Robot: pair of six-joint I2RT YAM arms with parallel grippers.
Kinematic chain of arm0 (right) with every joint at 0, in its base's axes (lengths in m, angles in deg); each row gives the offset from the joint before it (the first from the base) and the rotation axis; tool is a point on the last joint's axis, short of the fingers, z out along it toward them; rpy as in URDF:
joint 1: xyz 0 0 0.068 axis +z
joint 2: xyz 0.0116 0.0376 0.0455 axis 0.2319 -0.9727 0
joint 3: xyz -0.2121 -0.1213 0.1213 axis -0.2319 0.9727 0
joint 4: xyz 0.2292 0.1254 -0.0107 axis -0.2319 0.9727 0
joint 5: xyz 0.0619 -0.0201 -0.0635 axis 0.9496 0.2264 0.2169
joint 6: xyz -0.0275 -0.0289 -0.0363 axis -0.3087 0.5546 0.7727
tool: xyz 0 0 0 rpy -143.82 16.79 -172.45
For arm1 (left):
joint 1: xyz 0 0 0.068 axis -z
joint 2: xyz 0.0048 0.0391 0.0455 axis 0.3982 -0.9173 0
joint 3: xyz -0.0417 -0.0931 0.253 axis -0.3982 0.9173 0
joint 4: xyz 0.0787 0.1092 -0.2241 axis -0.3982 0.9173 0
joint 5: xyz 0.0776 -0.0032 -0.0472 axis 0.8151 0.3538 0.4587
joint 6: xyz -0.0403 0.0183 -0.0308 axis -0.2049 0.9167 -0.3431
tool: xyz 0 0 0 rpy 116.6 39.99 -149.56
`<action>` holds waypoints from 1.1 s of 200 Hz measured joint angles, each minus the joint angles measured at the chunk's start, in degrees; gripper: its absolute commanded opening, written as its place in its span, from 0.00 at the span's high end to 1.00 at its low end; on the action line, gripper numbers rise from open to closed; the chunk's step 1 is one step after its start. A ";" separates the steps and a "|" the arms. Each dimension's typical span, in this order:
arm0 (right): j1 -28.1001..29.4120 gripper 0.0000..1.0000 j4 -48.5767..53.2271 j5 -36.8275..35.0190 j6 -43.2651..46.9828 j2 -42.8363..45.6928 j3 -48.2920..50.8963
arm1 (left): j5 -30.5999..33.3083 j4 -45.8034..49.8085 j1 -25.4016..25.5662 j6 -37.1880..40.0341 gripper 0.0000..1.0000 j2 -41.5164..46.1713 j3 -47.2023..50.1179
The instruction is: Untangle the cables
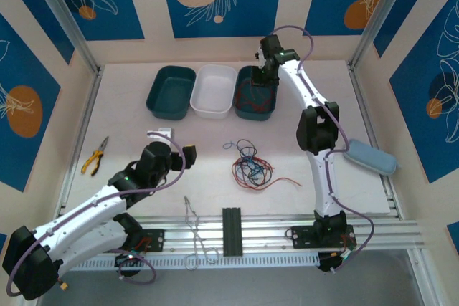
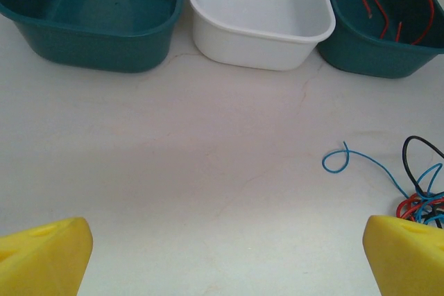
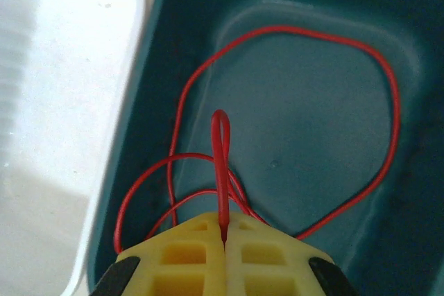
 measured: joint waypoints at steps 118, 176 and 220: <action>0.04 0.66 3.65 -4.11 -0.83 -5.95 -4.26 | -0.28 -0.04 0.00 0.00 0.00 -0.26 0.28; 0.07 0.51 5.35 -6.19 -0.76 -1.07 -2.99 | -0.61 -0.83 -0.02 0.00 0.00 -1.57 0.28; 0.31 0.50 5.51 -8.57 -0.79 7.10 0.11 | -1.68 -1.29 -0.04 0.00 0.00 -2.78 0.28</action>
